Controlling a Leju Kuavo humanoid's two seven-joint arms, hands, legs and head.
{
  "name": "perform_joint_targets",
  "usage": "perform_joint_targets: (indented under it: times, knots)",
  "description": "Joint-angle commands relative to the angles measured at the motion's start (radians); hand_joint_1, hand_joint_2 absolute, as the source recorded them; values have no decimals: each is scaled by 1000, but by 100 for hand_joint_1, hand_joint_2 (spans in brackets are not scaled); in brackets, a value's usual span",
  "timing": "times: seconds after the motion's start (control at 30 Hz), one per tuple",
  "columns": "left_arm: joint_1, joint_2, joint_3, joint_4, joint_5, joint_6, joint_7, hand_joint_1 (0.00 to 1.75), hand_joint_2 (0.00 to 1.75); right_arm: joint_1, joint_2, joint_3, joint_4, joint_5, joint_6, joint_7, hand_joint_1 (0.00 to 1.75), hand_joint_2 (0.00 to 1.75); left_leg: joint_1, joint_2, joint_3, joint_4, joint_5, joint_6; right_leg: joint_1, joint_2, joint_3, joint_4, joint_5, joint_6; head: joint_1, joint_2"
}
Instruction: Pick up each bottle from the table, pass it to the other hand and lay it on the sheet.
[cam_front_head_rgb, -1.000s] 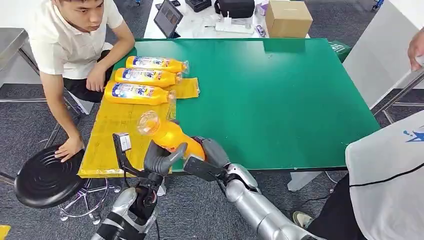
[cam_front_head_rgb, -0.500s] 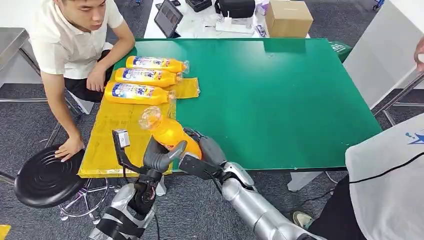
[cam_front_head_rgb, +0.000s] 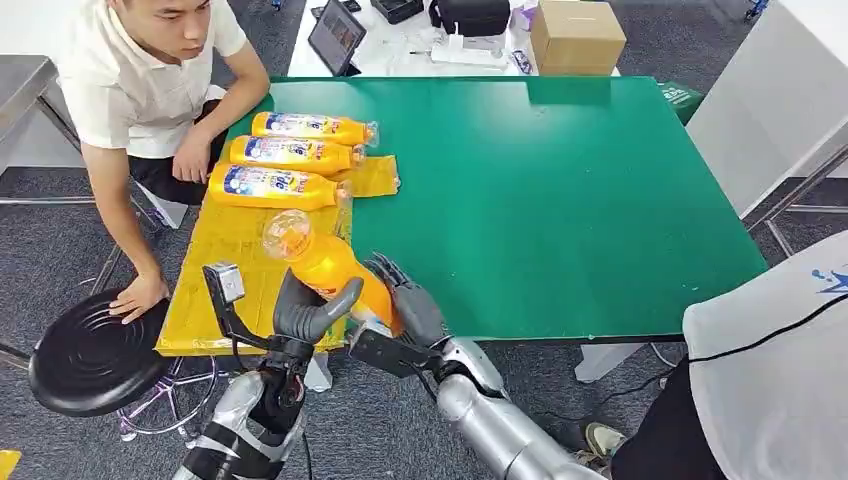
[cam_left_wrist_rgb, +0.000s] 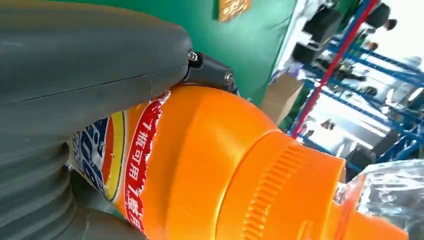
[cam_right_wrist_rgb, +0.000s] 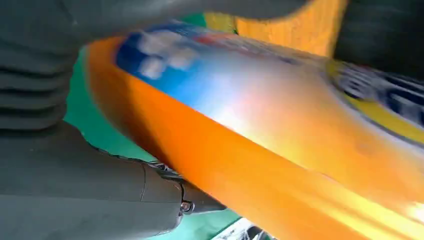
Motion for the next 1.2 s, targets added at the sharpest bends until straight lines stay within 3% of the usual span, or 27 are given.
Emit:
perform_joint_targets:
  times: [0.03, 0.07, 0.17, 0.2, 0.33, 0.5, 0.57, 0.77, 0.8, 1.07, 1.2]
  knots:
    - [-17, 66, 19, -36, -221, 167, -49, 175, 175, 33, -70, 28, -35, 60, -16, 102, 0, 0, 1, 0, 3, 0, -1, -1, 1, -1, 3, 0, -1, -2, 0, 0]
    - [1, 73, 39, -65, -253, 174, -52, 175, 175, 60, -95, 25, -62, 88, -23, 113, 0, 175, 1, 0, 5, -1, -2, -2, 1, -1, 5, -1, -2, -2, 0, 0]
    - [69, 118, 94, -179, -452, 225, -64, 175, 175, 191, -142, -61, -157, 124, -84, 125, 0, 175, 1, -1, 4, -2, -1, -1, 1, -2, 5, -3, -1, -1, 0, 0]
    - [83, 119, 109, -199, -462, 219, -59, 175, 175, 216, -148, -78, -176, 135, -97, 125, 0, 0, 1, -1, 6, -3, -1, -1, 1, -2, 7, -3, -2, -2, 0, 0]
    - [117, 144, 184, -233, -725, 256, -16, 175, 175, 343, -149, -191, -312, 201, -141, 117, 0, 0, 1, -1, 5, -1, -3, -2, 1, -2, 6, -1, -3, -2, 0, 0]
    - [93, 138, 181, -185, -799, 257, 0, 175, 175, 357, -136, -214, -326, 211, -140, 114, 0, 0, 0, -1, 2, -1, -3, -2, 0, -1, 2, 0, -3, 0, 0, 0]
    - [16, 130, 144, -64, -1079, 372, 54, 175, 175, 341, -121, -216, -311, 225, -125, 103, 0, 0, 0, -1, 2, -1, -3, -2, 0, -1, 2, 0, -4, 0, 0, 0]
    - [-211, 93, 32, 318, -1432, 317, 212, 175, 175, 285, -92, -183, -296, 230, -60, 82, 0, 0, 1, -4, 3, -1, -1, -2, 1, -5, 4, -1, -3, -1, 0, 0]
    - [-274, 68, 13, 450, -1512, 302, 256, 175, 175, 277, -86, -174, -306, 212, -40, 60, 0, 175, 1, -6, 4, -1, 0, -2, 1, -7, 5, -1, -3, -1, 0, 0]
    - [-319, 37, 17, 576, -1541, 321, 253, 175, 175, 278, -85, -163, -323, 206, -28, 52, 0, 175, 1, 0, 4, -1, 0, -2, 1, -1, 5, -1, -1, -2, 0, 0]
    - [-390, -3, -4, 756, -1635, 281, 324, 175, 175, 283, -64, -156, -362, 153, -109, -59, 0, 175, 0, -1, 3, 0, 0, -2, 1, -2, 3, 0, -1, -2, 0, 0]
